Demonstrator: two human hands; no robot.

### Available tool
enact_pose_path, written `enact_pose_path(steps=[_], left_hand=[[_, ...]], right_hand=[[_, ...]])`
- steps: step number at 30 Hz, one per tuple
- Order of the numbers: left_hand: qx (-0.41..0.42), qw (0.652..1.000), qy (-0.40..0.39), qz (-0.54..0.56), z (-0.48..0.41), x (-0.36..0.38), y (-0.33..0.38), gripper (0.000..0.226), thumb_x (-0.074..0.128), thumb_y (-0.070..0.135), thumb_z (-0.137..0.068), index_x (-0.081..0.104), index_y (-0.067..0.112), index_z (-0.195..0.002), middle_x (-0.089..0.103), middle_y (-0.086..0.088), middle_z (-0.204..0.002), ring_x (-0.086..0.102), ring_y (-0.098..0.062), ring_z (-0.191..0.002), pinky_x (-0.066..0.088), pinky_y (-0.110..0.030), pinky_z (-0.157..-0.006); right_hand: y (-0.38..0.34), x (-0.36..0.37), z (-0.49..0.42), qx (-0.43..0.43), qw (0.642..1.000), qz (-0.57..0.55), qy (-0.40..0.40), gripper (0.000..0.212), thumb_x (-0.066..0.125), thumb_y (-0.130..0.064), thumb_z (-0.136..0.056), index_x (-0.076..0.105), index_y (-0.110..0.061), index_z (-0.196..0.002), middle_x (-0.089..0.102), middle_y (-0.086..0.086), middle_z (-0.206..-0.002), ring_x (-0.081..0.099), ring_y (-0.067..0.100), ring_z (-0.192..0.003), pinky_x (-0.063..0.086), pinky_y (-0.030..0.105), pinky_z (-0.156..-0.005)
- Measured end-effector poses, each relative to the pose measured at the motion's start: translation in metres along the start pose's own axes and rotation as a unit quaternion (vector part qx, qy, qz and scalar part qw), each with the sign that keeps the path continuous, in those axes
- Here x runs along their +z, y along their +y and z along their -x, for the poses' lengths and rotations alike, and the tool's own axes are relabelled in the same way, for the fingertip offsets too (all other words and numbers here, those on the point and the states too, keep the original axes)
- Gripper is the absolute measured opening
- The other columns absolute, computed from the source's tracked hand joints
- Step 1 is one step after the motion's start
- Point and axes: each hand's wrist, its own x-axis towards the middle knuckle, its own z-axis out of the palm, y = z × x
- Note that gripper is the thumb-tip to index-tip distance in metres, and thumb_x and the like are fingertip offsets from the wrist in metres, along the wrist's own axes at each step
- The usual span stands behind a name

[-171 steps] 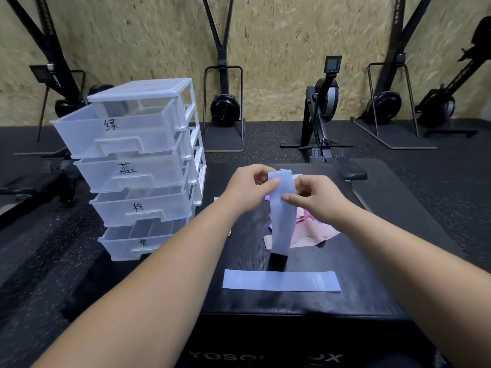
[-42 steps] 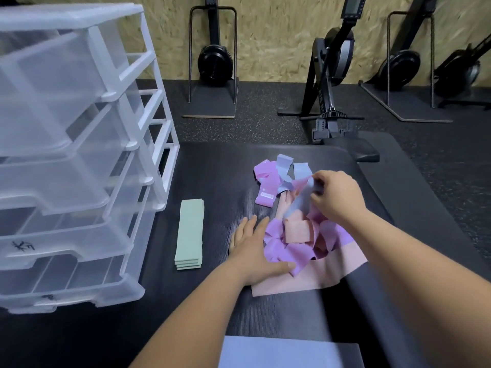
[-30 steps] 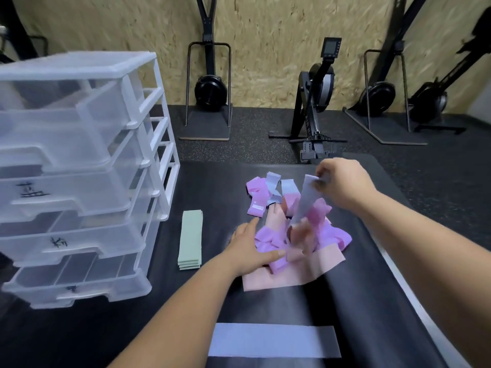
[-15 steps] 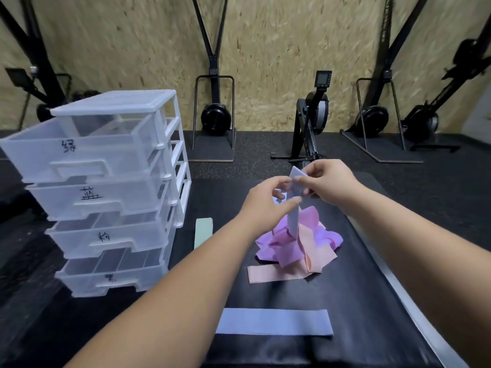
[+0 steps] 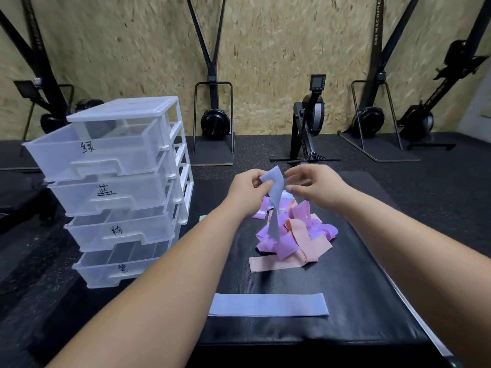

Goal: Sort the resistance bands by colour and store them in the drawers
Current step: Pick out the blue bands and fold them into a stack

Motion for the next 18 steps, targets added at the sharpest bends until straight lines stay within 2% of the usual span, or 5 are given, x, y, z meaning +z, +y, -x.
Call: enact_pose_path(steps=[5,9,12,16,18], left_hand=[[0.012,0.998,-0.032,0.055,0.001,-0.010,0.014,0.013,0.064,0.005,-0.103,0.073,0.008,-0.111,0.077,-0.013,-0.100,0.071,-0.020,-0.084,0.059,-0.029,-0.069],[0.025,0.998,-0.027,0.051,0.001,-0.016,0.018,0.014,0.075,0.020,-0.095,0.073,0.018,-0.109,0.077,-0.015,-0.103,0.076,-0.033,-0.093,0.065,-0.051,-0.080],[0.046,0.998,-0.038,-0.020,0.003,-0.024,0.015,0.010,0.077,0.033,-0.092,0.076,0.025,-0.099,0.078,-0.010,-0.095,0.073,-0.028,-0.085,0.063,-0.044,-0.080],[0.050,0.998,0.023,-0.012,0.007,-0.029,0.008,0.006,0.075,0.030,-0.095,0.076,0.024,-0.094,0.073,-0.005,-0.084,0.059,-0.013,-0.070,0.055,-0.036,-0.069],[0.036,0.996,0.063,0.050,0.012,-0.032,0.004,0.006,0.075,0.032,-0.094,0.076,0.026,-0.093,0.070,-0.003,-0.081,0.058,-0.014,-0.072,0.054,-0.037,-0.070]], right_hand=[[-0.010,0.013,0.003,-0.046,0.999,-0.009,-0.024,0.021,0.082,-0.029,-0.088,0.073,-0.028,-0.107,0.079,-0.012,-0.096,0.075,0.009,-0.088,0.061,0.039,-0.084],[-0.011,0.024,0.001,-0.050,0.998,0.042,0.016,0.015,0.077,-0.032,-0.092,0.071,-0.019,-0.096,0.073,-0.002,-0.084,0.062,0.013,-0.070,0.051,0.036,-0.068],[-0.012,0.033,0.005,-0.066,0.996,0.054,-0.010,0.010,0.074,-0.030,-0.095,0.071,-0.020,-0.095,0.067,-0.012,-0.072,0.056,0.000,-0.059,0.042,0.025,-0.059],[0.000,0.052,0.015,-0.055,0.997,0.001,-0.054,0.021,0.081,-0.037,-0.086,0.072,-0.024,-0.100,0.078,-0.008,-0.087,0.072,0.011,-0.077,0.057,0.033,-0.071],[0.013,0.063,0.023,-0.041,0.995,0.003,-0.086,0.022,0.084,-0.033,-0.084,0.072,-0.021,-0.097,0.076,0.000,-0.083,0.064,0.011,-0.068,0.052,0.034,-0.070]])
